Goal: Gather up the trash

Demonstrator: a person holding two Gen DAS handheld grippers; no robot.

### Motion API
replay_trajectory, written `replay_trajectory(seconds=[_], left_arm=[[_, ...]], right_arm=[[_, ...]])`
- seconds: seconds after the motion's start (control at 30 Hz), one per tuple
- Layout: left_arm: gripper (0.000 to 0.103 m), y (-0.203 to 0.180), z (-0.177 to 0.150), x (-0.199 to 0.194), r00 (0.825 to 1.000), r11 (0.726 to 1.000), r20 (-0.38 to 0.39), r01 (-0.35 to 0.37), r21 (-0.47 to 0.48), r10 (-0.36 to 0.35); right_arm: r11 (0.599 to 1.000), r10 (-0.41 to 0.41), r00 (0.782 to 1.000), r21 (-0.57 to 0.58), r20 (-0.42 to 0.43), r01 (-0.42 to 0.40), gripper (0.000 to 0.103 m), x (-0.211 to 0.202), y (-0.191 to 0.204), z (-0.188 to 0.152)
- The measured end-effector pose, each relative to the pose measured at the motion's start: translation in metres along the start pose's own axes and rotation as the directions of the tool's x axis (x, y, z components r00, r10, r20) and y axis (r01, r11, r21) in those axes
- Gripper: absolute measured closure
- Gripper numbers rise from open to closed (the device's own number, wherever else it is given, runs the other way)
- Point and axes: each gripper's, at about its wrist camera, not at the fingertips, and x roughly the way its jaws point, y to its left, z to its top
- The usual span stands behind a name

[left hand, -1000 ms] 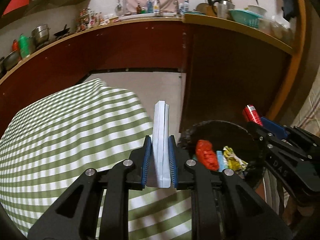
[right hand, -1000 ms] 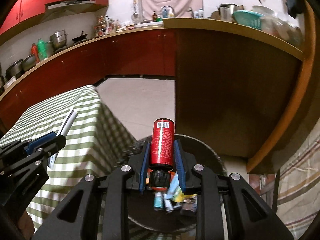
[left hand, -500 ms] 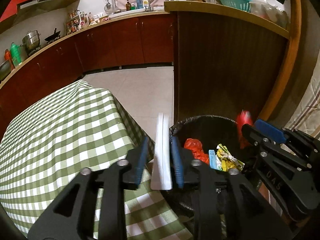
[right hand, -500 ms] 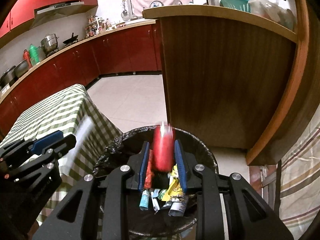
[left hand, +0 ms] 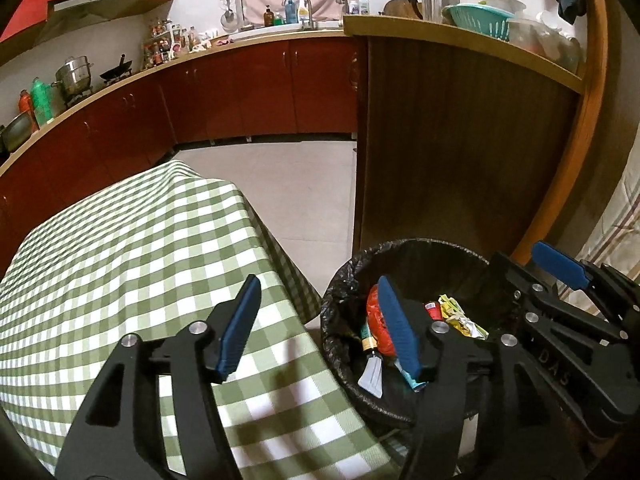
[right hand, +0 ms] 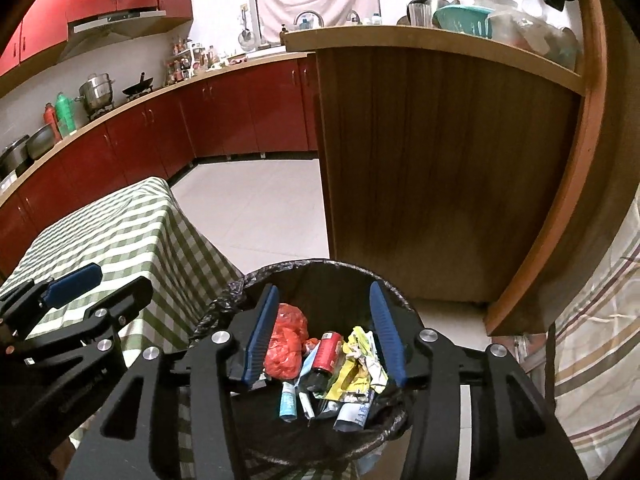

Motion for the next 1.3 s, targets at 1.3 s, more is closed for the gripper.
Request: replay_trajectory(seconds=[1.3], left_arm=[[0.019, 0.061, -0.062, -0.144, 0.993, 0.994, 0.104, -0.043, -0.105, 0.054]], right_arm=[[0.996, -0.023, 0.992, -0.079, 0.123, 0.033, 0.039, -0.119, 0.042, -0.03]])
